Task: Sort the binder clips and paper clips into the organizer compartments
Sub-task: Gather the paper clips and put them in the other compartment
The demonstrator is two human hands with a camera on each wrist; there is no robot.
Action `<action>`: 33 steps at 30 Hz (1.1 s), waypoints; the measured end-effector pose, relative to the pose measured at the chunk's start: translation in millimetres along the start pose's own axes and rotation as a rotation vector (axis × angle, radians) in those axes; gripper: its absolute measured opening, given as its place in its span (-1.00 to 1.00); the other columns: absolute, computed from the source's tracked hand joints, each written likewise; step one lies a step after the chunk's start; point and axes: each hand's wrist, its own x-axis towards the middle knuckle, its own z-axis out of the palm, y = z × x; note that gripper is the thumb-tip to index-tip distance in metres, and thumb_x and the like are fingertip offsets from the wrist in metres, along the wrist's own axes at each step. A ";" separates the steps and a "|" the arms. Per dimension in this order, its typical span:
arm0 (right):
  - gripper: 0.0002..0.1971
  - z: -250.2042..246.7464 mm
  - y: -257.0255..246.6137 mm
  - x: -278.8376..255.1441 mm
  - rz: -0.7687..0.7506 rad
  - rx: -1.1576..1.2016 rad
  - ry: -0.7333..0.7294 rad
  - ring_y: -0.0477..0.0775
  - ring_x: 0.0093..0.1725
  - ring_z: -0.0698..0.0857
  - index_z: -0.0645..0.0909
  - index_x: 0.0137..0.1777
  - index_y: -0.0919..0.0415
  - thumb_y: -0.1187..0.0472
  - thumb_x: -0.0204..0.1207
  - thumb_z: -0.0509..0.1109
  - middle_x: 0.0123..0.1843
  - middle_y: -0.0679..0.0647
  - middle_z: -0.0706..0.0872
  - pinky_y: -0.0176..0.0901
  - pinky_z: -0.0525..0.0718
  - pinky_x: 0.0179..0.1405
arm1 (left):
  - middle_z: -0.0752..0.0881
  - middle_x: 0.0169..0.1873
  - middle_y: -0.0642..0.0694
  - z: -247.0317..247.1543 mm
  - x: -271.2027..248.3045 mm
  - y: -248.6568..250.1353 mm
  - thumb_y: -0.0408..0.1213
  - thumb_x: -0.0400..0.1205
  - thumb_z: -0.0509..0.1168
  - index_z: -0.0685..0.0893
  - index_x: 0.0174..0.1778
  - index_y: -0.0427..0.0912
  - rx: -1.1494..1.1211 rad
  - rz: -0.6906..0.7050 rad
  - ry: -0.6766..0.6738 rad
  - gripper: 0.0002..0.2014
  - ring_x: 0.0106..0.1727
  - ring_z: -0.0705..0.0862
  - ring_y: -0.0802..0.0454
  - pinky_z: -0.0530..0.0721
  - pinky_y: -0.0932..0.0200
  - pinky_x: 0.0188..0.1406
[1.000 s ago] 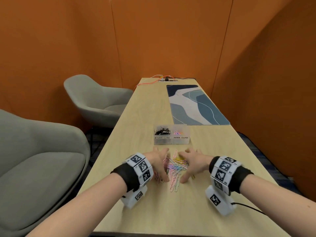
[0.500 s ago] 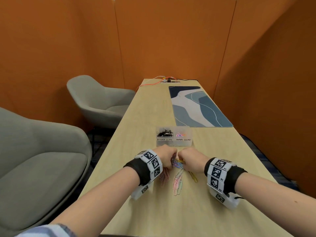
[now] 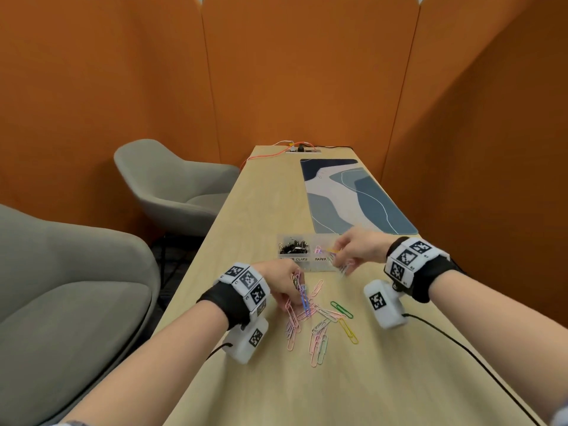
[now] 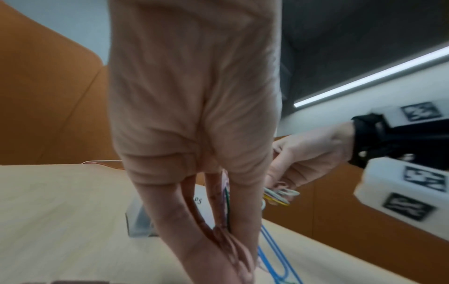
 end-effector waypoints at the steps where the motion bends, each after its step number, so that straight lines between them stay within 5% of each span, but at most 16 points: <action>1: -0.89 -5.4 -4.1 5.3 -0.003 0.022 0.038 0.02 -0.46 0.68 0.62 -0.22 0.34 0.51 0.40 0.47 -0.33 0.19 0.70 -0.28 0.77 -0.39 | 0.72 -0.36 -0.21 -0.8 -0.1 -0.4 -0.55 0.47 0.45 0.55 -0.18 -0.24 -0.025 0.001 -0.010 -0.79 -0.66 0.69 0.14 0.73 0.31 -0.59; 6: -0.92 -13.9 -22.3 39.7 -0.005 -0.028 0.292 0.09 -0.35 0.73 0.63 -0.22 0.33 0.45 0.42 0.47 -0.33 0.16 0.69 -0.11 0.82 -0.16 | 0.71 -0.36 -0.26 0.0 2.0 -1.9 -0.53 0.44 0.47 0.49 -0.26 -0.16 -0.058 0.006 -0.009 -0.71 -0.68 0.68 0.16 0.72 0.33 -0.59; 11: -0.94 4.2 -19.2 56.4 0.026 -0.342 0.343 0.24 -0.13 0.80 0.70 -0.29 0.34 0.44 0.37 0.43 -0.32 0.20 0.72 0.07 0.80 -0.02 | 0.73 -0.36 -0.23 -7.7 0.4 1.1 -0.51 0.46 0.47 0.52 -0.29 -0.16 -0.064 -0.007 0.007 -0.75 -0.63 0.71 0.14 0.73 0.28 -0.50; 14: -0.79 4.9 -17.8 51.0 -0.004 -0.357 0.291 0.05 -0.37 0.68 0.75 0.00 0.39 0.45 0.36 0.45 -0.26 0.18 0.70 -0.22 0.69 -0.27 | 0.72 -0.47 -0.15 -18.3 1.4 9.3 -0.52 0.49 0.42 0.54 -0.30 -0.17 -0.083 -0.009 0.040 -0.79 -0.58 0.71 0.10 0.77 0.24 -0.38; 16: -0.76 0.4 -15.5 41.8 -0.037 -0.350 0.312 0.01 -0.37 0.62 0.75 0.03 0.33 0.47 0.43 0.34 -0.27 0.12 0.69 -0.26 0.61 -0.35 | 0.69 -0.61 -0.06 -26.9 2.3 19.8 -0.54 0.51 0.40 0.54 -0.32 -0.17 -0.145 -0.012 0.052 -0.78 -0.64 0.69 0.13 0.77 0.24 -0.37; 21: -0.63 -3.4 12.0 6.9 -0.126 -0.310 0.480 0.13 0.13 0.66 0.76 0.04 0.25 0.47 0.49 0.13 0.09 0.16 0.76 -0.15 0.56 0.15 | 0.75 -0.47 -0.15 -51.5 22.2 50.6 -0.52 0.54 0.40 0.55 -0.28 -0.17 -0.278 0.007 0.118 -0.79 -0.57 0.75 0.09 0.76 0.26 -0.30; 23: -0.66 -1.1 28.5 -4.4 -0.145 -0.324 0.466 0.12 0.09 0.68 0.77 -0.01 0.21 0.45 0.47 0.17 0.09 0.15 0.79 -0.23 0.53 0.05 | 0.70 -0.60 -0.11 -58.4 36.0 61.9 -0.53 0.55 0.39 0.55 -0.30 -0.21 -0.323 0.014 0.211 -0.79 -0.65 0.71 0.13 0.75 0.31 -0.44; 26: -0.72 -0.1 48.8 -17.9 -0.141 -0.328 0.426 0.03 -0.02 0.65 0.77 -0.05 0.17 0.42 0.47 0.24 0.04 0.13 0.80 -0.22 0.55 0.03 | 0.64 -0.49 -0.20 -62.9 59.9 72.5 -0.56 0.56 0.36 0.49 -0.31 -0.23 -0.379 0.013 0.332 -0.77 -0.73 0.66 0.14 0.74 0.29 -0.51; 30: -0.75 -0.8 65.5 -30.5 -0.116 -0.349 0.405 0.02 0.05 0.64 0.76 -0.02 0.15 0.37 0.51 0.27 0.04 0.07 0.76 -0.22 0.57 0.10 | 0.64 -0.47 -0.14 -58.4 80.5 73.7 -0.51 0.55 0.35 0.46 -0.34 -0.15 -0.256 -0.016 0.456 -0.74 -0.71 0.64 0.14 0.78 0.06 -0.16; 33: -0.77 -2.0 71.0 -32.9 -0.108 -0.365 0.388 -0.03 0.01 0.60 0.76 -0.01 0.15 0.35 0.53 0.27 0.06 0.06 0.75 -0.26 0.52 0.06 | 0.66 -0.45 -0.15 -50.3 88.2 69.4 -0.50 0.54 0.32 0.52 -0.31 -0.17 -0.108 -0.024 0.493 -0.81 -0.40 0.77 -0.15 0.80 -0.10 0.00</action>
